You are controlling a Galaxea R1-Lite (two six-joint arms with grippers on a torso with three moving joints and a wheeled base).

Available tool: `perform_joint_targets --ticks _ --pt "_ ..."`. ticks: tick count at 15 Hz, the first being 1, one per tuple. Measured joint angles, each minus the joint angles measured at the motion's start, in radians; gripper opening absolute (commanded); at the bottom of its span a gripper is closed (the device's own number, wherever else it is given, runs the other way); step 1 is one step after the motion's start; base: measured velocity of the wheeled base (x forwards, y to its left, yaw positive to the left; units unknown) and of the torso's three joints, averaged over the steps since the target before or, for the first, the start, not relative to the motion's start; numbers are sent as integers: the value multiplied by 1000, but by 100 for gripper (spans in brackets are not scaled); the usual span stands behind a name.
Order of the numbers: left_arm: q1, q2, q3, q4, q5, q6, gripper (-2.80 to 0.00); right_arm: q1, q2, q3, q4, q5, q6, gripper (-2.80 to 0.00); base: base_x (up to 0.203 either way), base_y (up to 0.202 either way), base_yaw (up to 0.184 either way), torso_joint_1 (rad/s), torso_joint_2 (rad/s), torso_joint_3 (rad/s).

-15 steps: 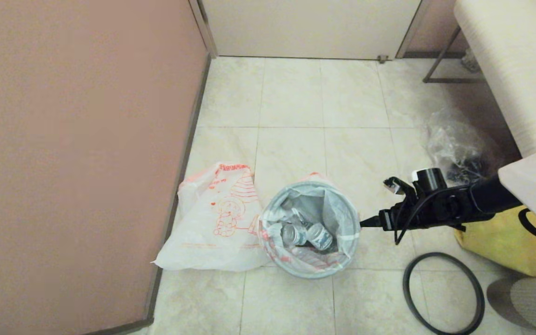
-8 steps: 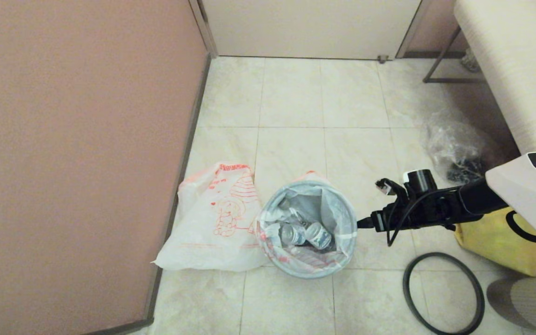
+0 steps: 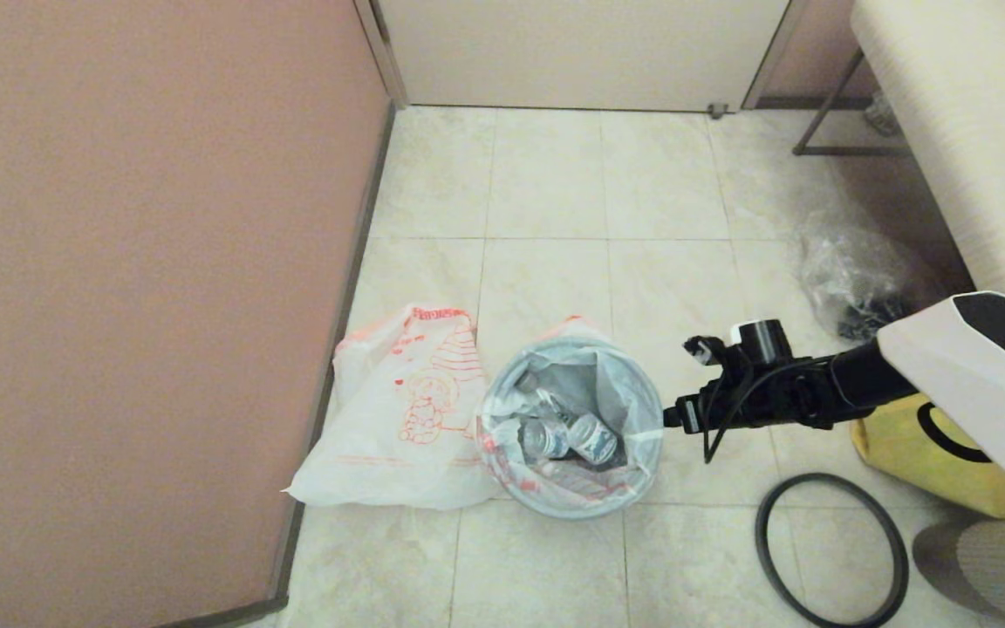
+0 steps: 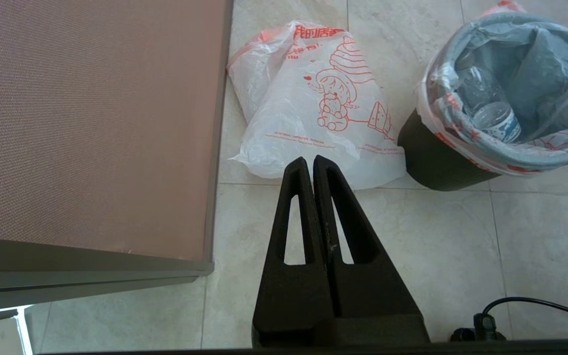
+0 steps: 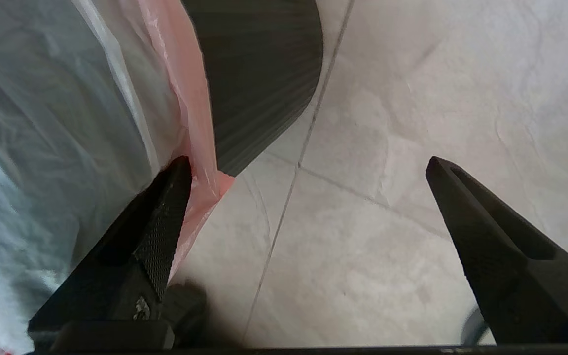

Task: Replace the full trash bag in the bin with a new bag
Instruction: Place the trash bag on the floor

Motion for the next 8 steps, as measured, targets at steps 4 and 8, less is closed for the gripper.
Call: perform_joint_targets --ticks 4,8 --pt "0 0 0 0 0 0 -280 15 35 -17 -11 -38 1 0 0 0 0 0 0 0" --pt "0 0 0 0 0 0 -280 17 67 -47 -11 -74 4 0 0 0 0 0 0 0"
